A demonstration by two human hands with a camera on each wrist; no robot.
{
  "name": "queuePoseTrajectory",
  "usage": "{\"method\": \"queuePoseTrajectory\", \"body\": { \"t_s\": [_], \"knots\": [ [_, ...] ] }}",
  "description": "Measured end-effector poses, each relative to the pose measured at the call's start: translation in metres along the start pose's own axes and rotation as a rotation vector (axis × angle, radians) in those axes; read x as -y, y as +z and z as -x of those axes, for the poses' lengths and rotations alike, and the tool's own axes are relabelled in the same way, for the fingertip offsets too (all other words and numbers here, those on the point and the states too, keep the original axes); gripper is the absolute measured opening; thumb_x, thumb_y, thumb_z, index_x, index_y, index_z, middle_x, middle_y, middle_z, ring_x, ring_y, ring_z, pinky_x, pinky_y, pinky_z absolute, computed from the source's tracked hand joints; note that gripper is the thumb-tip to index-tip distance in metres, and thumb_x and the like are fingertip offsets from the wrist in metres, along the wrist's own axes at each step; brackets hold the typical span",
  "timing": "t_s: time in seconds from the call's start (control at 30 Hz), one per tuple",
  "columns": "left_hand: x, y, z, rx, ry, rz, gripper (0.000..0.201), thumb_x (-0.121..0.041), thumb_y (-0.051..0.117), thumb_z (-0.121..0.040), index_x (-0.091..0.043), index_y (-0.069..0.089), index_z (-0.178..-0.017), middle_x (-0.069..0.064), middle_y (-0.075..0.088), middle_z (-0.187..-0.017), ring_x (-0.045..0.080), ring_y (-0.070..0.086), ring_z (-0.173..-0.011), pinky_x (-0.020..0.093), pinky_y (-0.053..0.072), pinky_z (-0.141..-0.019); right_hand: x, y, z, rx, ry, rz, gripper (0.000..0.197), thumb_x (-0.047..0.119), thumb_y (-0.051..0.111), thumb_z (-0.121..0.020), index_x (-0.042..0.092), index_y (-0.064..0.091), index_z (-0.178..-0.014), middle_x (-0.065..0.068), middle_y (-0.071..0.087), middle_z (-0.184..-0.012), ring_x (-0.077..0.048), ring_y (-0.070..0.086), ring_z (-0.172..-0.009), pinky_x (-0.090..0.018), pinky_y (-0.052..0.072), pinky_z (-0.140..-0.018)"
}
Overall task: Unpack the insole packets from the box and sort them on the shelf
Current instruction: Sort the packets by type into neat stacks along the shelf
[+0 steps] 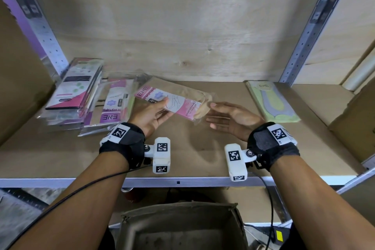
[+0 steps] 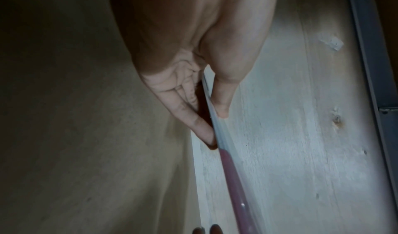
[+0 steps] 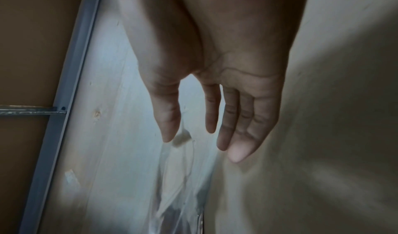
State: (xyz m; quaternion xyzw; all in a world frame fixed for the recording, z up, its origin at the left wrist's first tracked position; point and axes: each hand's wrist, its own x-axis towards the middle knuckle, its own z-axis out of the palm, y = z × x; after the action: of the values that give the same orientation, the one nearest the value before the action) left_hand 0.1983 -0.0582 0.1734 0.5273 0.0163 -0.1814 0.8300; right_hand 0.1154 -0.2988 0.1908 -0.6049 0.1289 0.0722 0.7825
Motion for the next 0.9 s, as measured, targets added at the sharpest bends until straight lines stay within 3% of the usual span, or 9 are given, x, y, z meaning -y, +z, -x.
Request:
{"method": "queuePoseTrajectory", "body": {
  "t_s": [0.13,0.3,0.53,0.7,0.8,0.9],
  "knots": [
    [-0.0002,-0.0027,0.0001,-0.016,0.007,-0.029,0.01,-0.007,0.064,-0.094,-0.01,0.064,-0.104,0.011,0.077,-0.104,0.016,0.076,-0.091,0.025,0.061,-0.068,0.0027,-0.004,-0.0005,-0.003,-0.019,-0.024,0.018,0.017,0.075,-0.084,0.013,0.068,-0.1,-0.01,0.071,-0.094,-0.024,0.07,-0.09,-0.034,0.057,-0.085],
    [0.0004,-0.003,0.0007,0.0,0.024,-0.043,0.008,-0.007,0.063,-0.096,-0.012,0.065,-0.102,0.005,0.079,-0.095,0.012,0.076,-0.086,0.024,0.062,-0.07,0.0021,-0.0069,-0.0014,0.011,-0.019,-0.013,0.009,0.014,0.075,-0.084,0.013,0.069,-0.091,-0.01,0.074,-0.088,-0.019,0.071,-0.078,-0.031,0.058,-0.079],
    [0.0025,-0.001,0.0026,0.022,0.035,-0.074,0.009,-0.008,0.063,-0.096,-0.012,0.065,-0.103,0.006,0.079,-0.099,0.014,0.076,-0.09,0.025,0.061,-0.07,-0.0016,-0.0052,-0.0038,0.075,0.013,0.002,0.015,0.024,0.071,-0.088,0.012,0.075,-0.097,-0.007,0.075,-0.095,-0.016,0.072,-0.08,-0.028,0.059,-0.075],
    [0.0022,0.0005,0.0028,0.062,0.036,-0.049,0.008,-0.01,0.061,-0.097,-0.012,0.065,-0.103,0.005,0.079,-0.098,0.012,0.076,-0.09,0.024,0.061,-0.07,-0.003,-0.0011,-0.0036,0.058,0.079,0.006,0.016,0.026,0.071,-0.088,0.011,0.072,-0.095,-0.008,0.068,-0.083,-0.015,0.063,-0.068,-0.027,0.055,-0.061],
    [0.0022,0.0016,0.0025,0.058,0.049,-0.055,0.008,-0.01,0.06,-0.098,-0.012,0.065,-0.103,0.005,0.079,-0.098,0.013,0.076,-0.09,0.024,0.061,-0.07,-0.0024,0.0007,-0.0031,0.075,0.091,-0.028,0.018,0.025,0.067,-0.091,0.01,0.069,-0.102,-0.011,0.071,-0.092,-0.016,0.065,-0.068,-0.027,0.056,-0.061],
    [0.0026,0.0005,0.0015,0.054,0.067,-0.064,0.008,-0.009,0.061,-0.097,-0.013,0.065,-0.104,0.006,0.078,-0.102,0.015,0.075,-0.094,0.025,0.061,-0.071,-0.0004,0.0011,-0.0022,0.124,0.092,-0.06,0.02,0.026,0.062,-0.094,0.014,0.078,-0.093,-0.009,0.075,-0.096,-0.015,0.072,-0.076,-0.025,0.057,-0.067]
  ]
}}
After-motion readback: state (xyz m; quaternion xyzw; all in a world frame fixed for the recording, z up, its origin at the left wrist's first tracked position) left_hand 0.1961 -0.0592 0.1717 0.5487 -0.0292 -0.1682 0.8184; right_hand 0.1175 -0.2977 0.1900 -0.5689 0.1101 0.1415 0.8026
